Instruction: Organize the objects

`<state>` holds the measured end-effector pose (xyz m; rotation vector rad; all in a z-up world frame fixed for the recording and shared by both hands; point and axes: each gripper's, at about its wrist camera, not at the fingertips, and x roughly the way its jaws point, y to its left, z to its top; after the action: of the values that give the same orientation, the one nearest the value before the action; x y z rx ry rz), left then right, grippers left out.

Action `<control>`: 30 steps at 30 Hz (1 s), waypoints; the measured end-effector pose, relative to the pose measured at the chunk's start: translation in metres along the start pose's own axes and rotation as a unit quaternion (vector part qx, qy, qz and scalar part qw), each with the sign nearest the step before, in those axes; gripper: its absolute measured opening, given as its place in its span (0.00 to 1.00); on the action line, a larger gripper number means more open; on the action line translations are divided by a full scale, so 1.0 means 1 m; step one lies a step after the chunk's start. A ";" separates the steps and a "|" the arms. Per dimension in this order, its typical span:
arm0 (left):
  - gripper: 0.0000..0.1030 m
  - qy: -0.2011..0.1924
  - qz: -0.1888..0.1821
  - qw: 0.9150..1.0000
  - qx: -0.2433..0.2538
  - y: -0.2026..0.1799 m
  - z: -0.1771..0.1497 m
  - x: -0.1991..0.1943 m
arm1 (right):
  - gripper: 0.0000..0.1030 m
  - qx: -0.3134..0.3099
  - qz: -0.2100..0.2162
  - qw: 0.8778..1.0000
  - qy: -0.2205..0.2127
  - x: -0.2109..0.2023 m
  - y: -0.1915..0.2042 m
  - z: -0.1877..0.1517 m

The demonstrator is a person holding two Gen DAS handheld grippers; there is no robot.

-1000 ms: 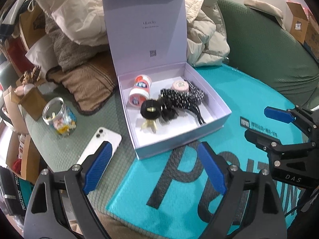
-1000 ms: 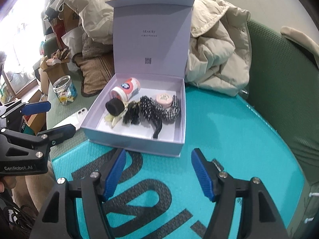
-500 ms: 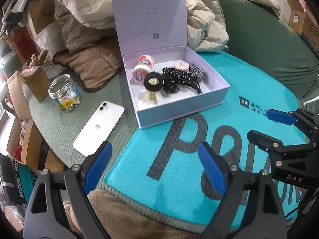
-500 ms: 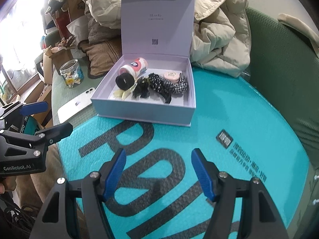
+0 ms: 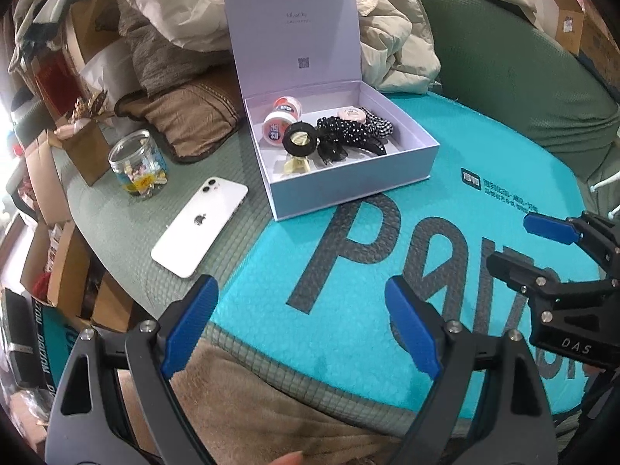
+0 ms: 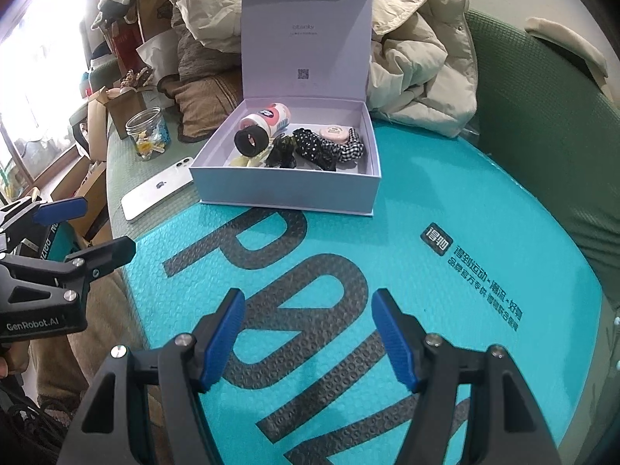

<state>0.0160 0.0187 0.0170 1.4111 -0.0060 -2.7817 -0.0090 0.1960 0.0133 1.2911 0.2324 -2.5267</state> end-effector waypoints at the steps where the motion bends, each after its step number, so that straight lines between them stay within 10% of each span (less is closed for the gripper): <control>1: 0.85 0.000 -0.001 1.000 -0.002 0.000 -0.001 -0.001 | 0.67 -0.001 0.003 1.000 -0.003 -0.002 0.001 -0.001; 30: 0.85 -0.006 0.002 1.000 -0.009 0.002 -0.005 -0.014 | 0.67 -0.017 0.017 1.000 -0.020 -0.012 0.010 -0.002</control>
<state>0.0286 0.0169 0.0249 1.3883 0.0157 -2.7802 0.0029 0.1896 0.0216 1.2204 0.2418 -2.5064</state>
